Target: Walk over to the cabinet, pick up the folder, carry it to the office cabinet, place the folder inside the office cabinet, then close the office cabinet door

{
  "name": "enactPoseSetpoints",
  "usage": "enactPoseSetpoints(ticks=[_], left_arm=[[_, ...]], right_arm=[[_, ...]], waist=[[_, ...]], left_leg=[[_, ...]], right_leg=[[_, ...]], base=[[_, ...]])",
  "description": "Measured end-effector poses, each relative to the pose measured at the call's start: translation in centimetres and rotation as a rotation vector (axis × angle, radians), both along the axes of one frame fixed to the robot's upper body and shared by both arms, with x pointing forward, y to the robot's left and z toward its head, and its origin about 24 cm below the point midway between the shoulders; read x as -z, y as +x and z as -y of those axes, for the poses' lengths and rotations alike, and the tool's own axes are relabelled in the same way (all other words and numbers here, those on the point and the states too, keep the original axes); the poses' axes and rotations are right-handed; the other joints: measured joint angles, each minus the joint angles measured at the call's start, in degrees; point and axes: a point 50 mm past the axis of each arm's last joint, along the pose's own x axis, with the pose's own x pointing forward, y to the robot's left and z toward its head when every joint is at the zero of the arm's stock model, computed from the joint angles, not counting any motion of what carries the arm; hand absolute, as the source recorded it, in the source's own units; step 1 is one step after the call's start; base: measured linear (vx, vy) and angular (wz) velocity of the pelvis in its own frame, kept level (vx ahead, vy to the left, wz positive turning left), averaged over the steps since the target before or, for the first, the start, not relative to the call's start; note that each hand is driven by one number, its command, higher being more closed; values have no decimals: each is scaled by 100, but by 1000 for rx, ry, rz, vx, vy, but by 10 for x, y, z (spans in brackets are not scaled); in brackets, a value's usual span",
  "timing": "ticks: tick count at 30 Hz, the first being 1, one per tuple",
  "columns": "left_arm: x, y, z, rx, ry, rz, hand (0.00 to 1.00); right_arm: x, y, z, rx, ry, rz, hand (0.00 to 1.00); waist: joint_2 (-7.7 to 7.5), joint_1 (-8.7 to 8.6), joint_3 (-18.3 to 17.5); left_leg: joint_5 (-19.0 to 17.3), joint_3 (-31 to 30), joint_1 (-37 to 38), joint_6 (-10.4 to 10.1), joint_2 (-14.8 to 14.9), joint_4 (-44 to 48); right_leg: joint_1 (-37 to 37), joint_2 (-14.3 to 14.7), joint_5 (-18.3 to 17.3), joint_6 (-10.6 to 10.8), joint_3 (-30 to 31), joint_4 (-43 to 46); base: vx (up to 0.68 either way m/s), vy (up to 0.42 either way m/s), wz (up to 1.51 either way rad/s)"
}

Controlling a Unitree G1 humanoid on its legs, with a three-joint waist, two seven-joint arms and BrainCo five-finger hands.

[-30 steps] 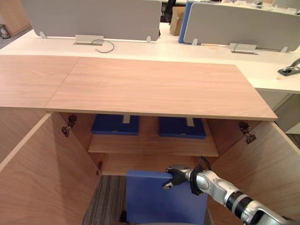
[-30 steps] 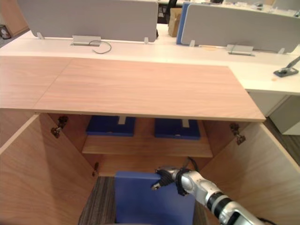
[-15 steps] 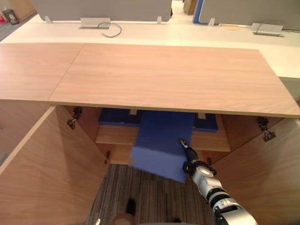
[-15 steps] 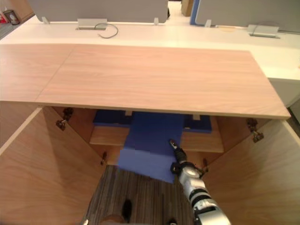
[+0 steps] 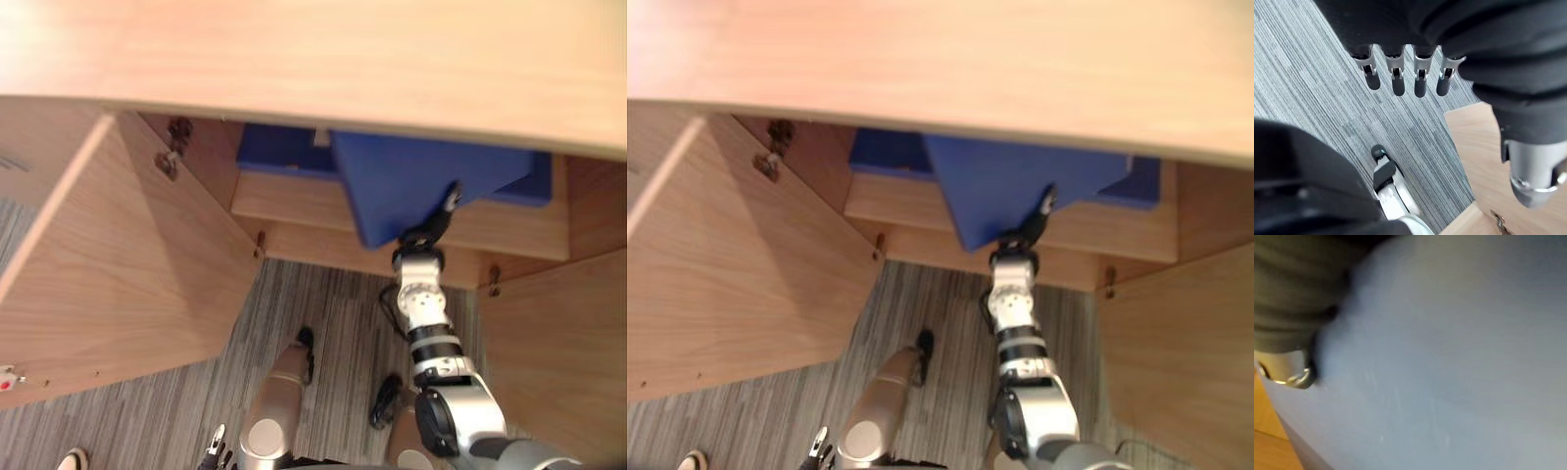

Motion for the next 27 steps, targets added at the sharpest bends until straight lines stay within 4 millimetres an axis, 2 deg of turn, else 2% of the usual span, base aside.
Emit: enactPoseSetpoints(ticks=[2,5,9,17,21,27], left_arm=[[1,3,5,-6,-11,-1,0],[0,13,6,4,-12,18,0],[-2,19,6,30,-4,34,0],[-1,20,7,54,-1,29,0],[-1,19,9,60,-1,22,0],[1,18,8,60,9,3,0]], right_arm=[[-35,0,11,55,-6,110,100],[-74,-5,21,103,4,242,100],[-112,-10,31,141,-13,353,100],[-167,-18,62,240,-16,470,100],[-195,-13,81,278,-6,474,100],[-209,2,92,253,76,407,100]], waist=[[71,4,80],[130,-8,223],[135,-13,306],[162,2,365],[160,-13,370],[162,-51,369]], left_leg=[[-353,111,-748,41,0,908],[-668,220,-1469,104,-10,1792],[-819,336,-2119,94,-70,2343],[-761,329,-2750,74,-95,2494],[-714,293,-2857,102,-113,2490],[-668,179,-2888,72,-184,2420]], right_leg=[[-835,-131,-320,76,337,922],[-1647,-240,-631,152,675,1837],[-2422,-344,-810,231,990,2505],[-3054,-412,-823,227,1014,2736],[-3144,-416,-824,226,982,2740],[-3088,-454,-832,237,858,2674]], base=[[-156,42,-25],[-106,57,-14],[-68,66,-1],[-6,28,4],[64,-7,4],[41,-13,8]])
